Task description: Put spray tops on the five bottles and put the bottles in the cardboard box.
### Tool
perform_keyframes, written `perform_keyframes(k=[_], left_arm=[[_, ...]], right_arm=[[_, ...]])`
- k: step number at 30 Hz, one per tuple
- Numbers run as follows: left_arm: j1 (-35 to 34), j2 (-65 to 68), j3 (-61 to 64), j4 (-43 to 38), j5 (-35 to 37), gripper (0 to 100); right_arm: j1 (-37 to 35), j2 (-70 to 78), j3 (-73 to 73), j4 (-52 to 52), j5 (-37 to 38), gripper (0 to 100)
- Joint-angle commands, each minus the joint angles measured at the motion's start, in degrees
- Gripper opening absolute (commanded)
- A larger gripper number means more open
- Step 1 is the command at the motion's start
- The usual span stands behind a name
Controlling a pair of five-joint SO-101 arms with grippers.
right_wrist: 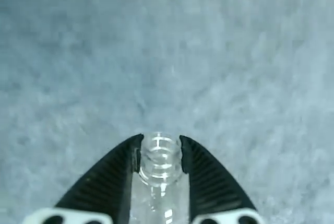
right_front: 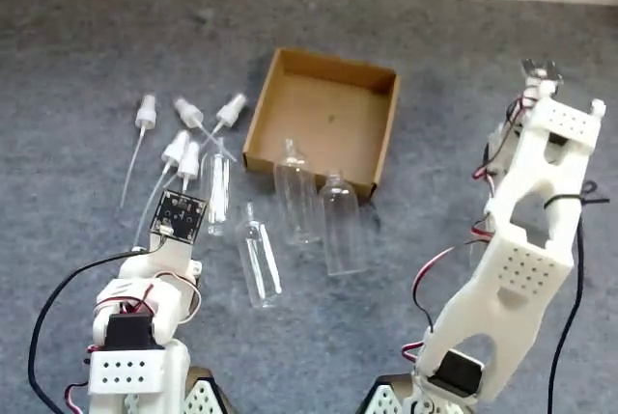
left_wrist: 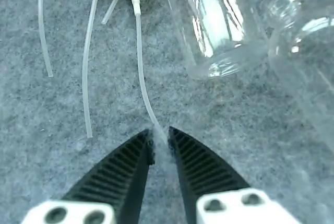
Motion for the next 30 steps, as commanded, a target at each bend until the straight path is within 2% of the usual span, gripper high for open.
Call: perform_keyframes(k=[1, 5, 9, 14, 17, 26, 30], left_arm=[[-0.57, -0.48, 1.54, 0.26, 0.35, 1], [-0.57, -0.40, 1.54, 0.26, 0.35, 1], [-0.57, -0.40, 1.54, 0.26, 0.35, 1], [-0.57, -0.40, 1.54, 0.26, 0.35, 1], [-0.57, -0.40, 1.54, 0.26, 0.35, 1], [-0.57, -0.40, 1.54, 0.26, 0.35, 1], [-0.57, -0.40, 1.54, 0.26, 0.35, 1]], right_arm=[[-2.07, 1.01, -6.29, 5.76, 3.43, 7.3], [-2.15, 2.77, -6.29, 6.73, 4.04, 20.5], [-3.21, 1.80, -7.08, 7.08, 4.04, 26.5], [-3.91, -1.45, -9.36, 13.67, 4.04, 27.6], [-4.09, -3.82, -8.40, 13.93, 3.87, 27.6], [-4.26, -16.75, 6.81, 13.41, 3.87, 27.5], [-5.67, -20.35, 18.77, 6.90, 3.78, 27.5]])
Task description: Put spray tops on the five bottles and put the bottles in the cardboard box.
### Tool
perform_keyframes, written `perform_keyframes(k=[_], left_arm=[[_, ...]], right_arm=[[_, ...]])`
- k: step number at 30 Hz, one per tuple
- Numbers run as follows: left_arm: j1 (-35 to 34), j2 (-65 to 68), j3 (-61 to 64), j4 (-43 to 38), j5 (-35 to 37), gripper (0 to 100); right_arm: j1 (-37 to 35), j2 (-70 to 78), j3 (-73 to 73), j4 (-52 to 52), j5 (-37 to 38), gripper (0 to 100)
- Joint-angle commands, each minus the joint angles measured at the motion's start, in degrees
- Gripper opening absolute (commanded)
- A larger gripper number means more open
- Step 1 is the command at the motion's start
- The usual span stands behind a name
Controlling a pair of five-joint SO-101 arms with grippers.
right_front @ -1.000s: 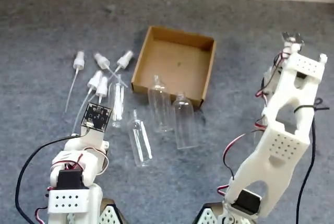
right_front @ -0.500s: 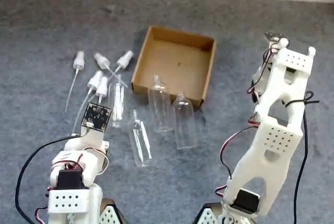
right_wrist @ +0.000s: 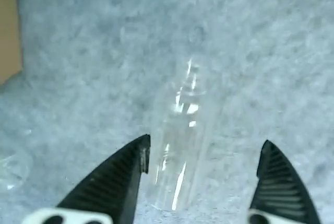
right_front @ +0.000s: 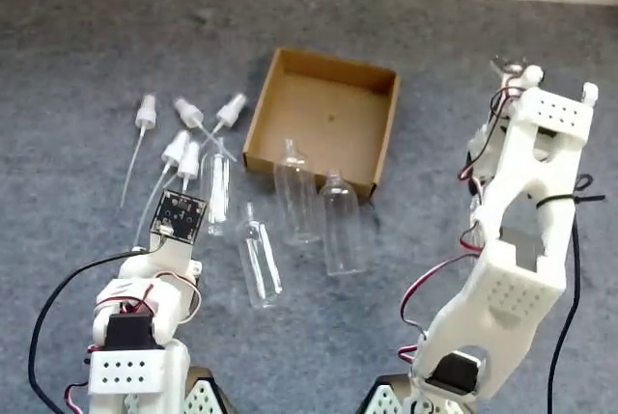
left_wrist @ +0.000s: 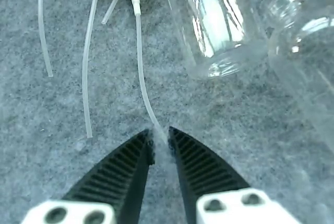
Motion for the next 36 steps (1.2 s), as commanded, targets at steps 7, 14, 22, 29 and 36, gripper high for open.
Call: perform_keyframes(k=[7, 14, 22, 29, 36], left_arm=[[-0.57, -0.40, 1.54, 0.26, 0.35, 1], [-0.57, -0.40, 1.54, 0.26, 0.35, 1], [-0.57, -0.40, 1.54, 0.26, 0.35, 1], [-0.57, -0.40, 1.54, 0.26, 0.35, 1], [-0.57, -0.48, 1.54, 0.26, 0.35, 1]], right_arm=[[-1.45, -8.57, 25.36, -20.62, -3.43, 27.5], [-1.10, -8.40, 25.54, -22.73, -3.60, 27.2], [-0.84, -8.40, 24.31, -24.92, -3.78, 14.2], [-0.57, -9.01, 23.96, -24.92, -3.43, 1.6], [-2.07, -9.10, 18.15, -14.46, 2.55, 0.3]])
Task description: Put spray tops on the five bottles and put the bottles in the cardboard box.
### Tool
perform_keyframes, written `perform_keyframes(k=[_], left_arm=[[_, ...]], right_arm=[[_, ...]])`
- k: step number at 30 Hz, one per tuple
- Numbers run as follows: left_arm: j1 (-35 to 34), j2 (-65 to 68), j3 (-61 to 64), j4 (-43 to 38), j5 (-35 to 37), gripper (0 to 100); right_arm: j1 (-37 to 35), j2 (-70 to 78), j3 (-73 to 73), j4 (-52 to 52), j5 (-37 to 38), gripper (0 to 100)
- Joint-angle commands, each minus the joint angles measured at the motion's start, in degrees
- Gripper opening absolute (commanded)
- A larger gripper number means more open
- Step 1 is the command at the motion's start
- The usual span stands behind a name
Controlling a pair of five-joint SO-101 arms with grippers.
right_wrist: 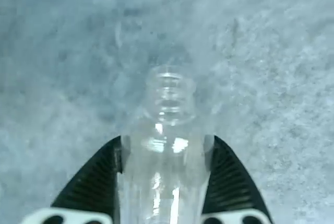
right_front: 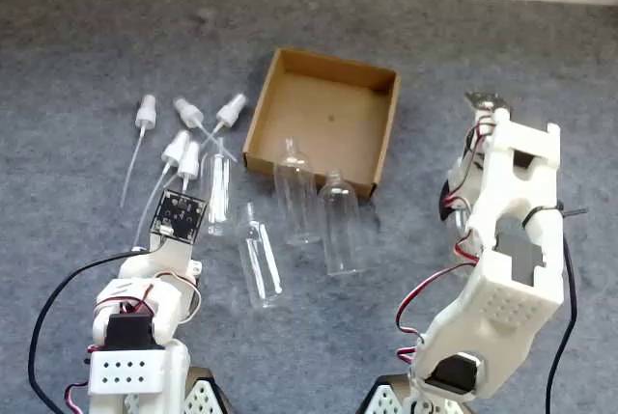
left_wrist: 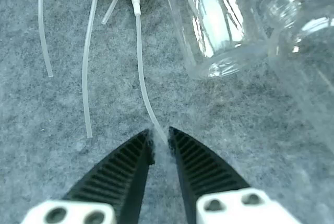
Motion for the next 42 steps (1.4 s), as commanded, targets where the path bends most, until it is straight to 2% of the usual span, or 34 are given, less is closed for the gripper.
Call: perform_keyframes(k=[1, 4, 9, 11, 13, 14, 21, 24, 27, 31, 34, 39, 42], left_arm=[[-0.57, -0.57, 1.54, 0.26, 0.35, 1], [-0.92, -0.66, 1.54, 1.93, 0.26, 1], [-1.10, -0.75, -0.31, 1.49, -0.44, 1], [-3.74, -0.75, -3.30, 1.76, -6.68, 1], [-8.48, -0.75, -5.93, 1.49, -14.95, 1], [-10.68, -0.75, -7.52, 1.32, -16.00, 1], [-19.21, 0.04, -22.99, 1.85, -14.77, 1], [-20.53, 2.86, -28.18, 1.32, -13.45, 1], [-20.44, 14.02, -34.07, 1.76, -13.19, 1], [-21.32, 39.96, -46.29, 1.93, -10.55, 1], [-21.14, 60.70, -61.93, 6.77, -9.49, 1], [-18.24, 90.68, -92.70, 16.97, -6.77, 17], [-14.90, 105.36, -110.20, 21.27, -7.03, 19]], right_arm=[[-0.75, -4.53, -6.90, 6.37, 1.85, 0.3], [-0.75, -4.53, -10.59, 9.63, 1.93, 0.3], [-1.63, -4.70, -12.88, 12.97, 7.47, 0.4], [-1.45, -6.11, -11.74, 12.79, 7.56, 0.4], [-1.10, -9.10, -8.92, 11.74, 7.65, 0.4], [-1.10, -11.30, -6.99, 10.68, 7.56, 0.4], [-2.68, -24.04, 16.22, -5.14, 7.47, 0.4], [-3.12, -24.13, 22.02, -6.64, 7.91, 0.4], [-3.21, -24.13, 22.20, -8.04, 7.91, 0.4], [-3.38, -24.40, 22.29, -8.04, 7.91, 0.4], [-3.12, -24.48, 22.20, -7.96, 9.93, 0.4], [-1.89, -24.22, 22.46, -8.13, 12.31, 0.4], [-1.71, -24.22, 22.55, -10.07, 12.31, 0.4]])
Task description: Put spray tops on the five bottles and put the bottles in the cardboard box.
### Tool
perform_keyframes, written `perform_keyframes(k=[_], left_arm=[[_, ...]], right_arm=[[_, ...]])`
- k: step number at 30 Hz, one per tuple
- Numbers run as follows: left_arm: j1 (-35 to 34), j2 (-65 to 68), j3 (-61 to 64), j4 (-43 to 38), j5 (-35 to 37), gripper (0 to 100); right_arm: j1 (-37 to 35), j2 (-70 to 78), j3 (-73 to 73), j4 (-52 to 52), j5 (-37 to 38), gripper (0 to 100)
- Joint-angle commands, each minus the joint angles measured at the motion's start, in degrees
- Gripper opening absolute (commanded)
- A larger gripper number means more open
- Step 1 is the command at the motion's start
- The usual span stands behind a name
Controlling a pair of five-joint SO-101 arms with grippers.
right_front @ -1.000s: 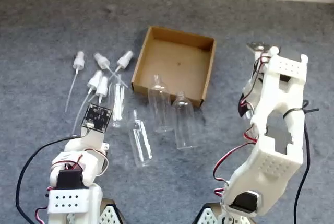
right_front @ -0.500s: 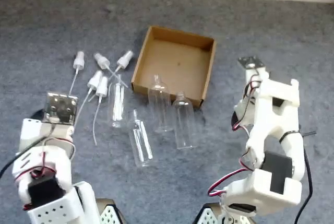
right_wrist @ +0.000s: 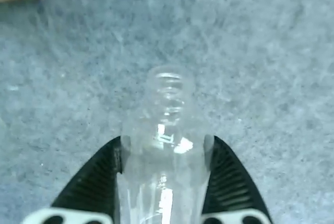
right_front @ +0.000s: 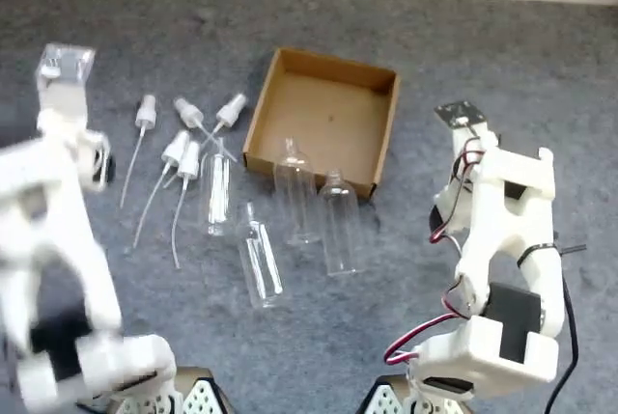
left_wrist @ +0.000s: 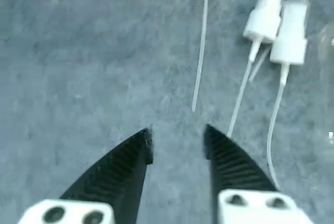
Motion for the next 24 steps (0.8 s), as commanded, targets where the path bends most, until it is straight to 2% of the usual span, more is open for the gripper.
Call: perform_keyframes(k=[1, 7, 11, 15, 19, 24], left_arm=[[5.23, 18.86, -26.59, 4.92, 0.26, 18], [7.69, 40.40, -54.64, 5.71, 0.70, 12], [8.22, 52.62, -70.29, 6.07, 5.71, 12], [9.80, 62.90, -83.82, 6.15, 7.91, 18], [11.74, 70.37, -92.00, 6.15, 8.00, 17], [11.03, 74.86, -94.29, 6.15, 8.00, 14]], right_arm=[[1.01, -3.12, -0.04, -2.24, 0.53, 0.4], [1.01, -3.03, 0.04, -2.42, 0.62, 0.4], [1.01, -3.03, 0.04, -2.42, 0.62, 0.4], [0.92, -3.03, 0.13, -2.42, 0.62, 0.4], [0.92, -3.03, 0.13, -2.33, 0.62, 0.4], [1.01, -3.03, 0.22, -1.89, 2.55, 0.4]])
